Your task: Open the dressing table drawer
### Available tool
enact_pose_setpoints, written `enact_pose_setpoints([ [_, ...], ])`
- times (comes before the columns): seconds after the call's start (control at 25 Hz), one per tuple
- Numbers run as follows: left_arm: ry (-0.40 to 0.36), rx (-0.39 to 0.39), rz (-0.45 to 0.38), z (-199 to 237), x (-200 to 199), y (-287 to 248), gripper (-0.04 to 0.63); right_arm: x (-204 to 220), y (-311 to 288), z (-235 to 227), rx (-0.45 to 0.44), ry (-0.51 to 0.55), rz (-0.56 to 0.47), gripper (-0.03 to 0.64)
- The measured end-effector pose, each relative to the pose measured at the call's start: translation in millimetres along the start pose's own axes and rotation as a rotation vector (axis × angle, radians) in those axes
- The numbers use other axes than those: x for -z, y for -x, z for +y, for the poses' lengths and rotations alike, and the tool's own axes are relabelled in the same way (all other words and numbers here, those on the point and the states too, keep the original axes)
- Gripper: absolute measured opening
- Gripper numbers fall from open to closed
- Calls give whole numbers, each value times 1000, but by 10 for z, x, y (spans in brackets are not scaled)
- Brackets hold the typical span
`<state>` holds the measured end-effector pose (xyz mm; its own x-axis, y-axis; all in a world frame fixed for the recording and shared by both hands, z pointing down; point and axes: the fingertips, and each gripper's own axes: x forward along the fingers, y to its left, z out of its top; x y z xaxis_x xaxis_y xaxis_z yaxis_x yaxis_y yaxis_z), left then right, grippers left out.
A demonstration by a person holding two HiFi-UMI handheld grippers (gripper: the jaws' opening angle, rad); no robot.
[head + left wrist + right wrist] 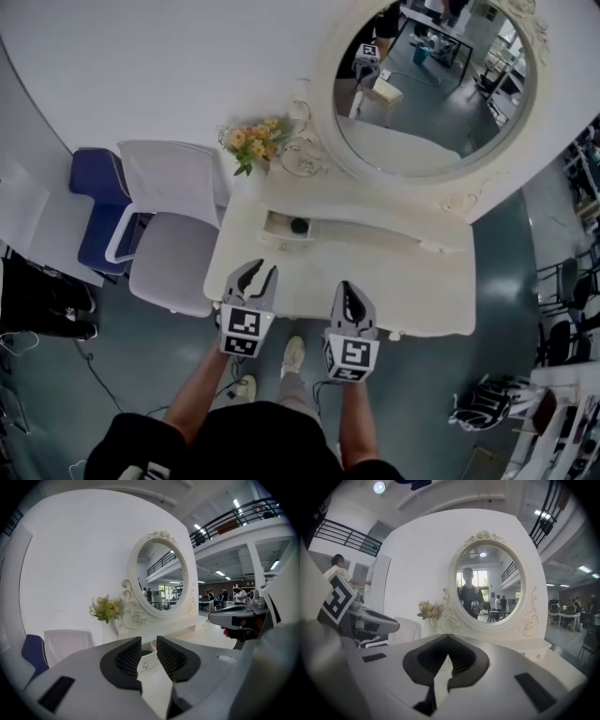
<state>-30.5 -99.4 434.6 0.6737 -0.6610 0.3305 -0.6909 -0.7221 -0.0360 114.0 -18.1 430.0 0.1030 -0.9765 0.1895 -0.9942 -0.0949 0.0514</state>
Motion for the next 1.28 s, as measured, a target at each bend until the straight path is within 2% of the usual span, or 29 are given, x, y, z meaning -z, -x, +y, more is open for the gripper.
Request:
enact_pose_setpoints([
  [0.64,-36,36,-108,-29,-358,857,58,-333,627,410,48,31,-54,0],
  [1.28,-46,65,-145,-72,-280,1413,5,-382,1138,687,92,55,-74,-2],
])
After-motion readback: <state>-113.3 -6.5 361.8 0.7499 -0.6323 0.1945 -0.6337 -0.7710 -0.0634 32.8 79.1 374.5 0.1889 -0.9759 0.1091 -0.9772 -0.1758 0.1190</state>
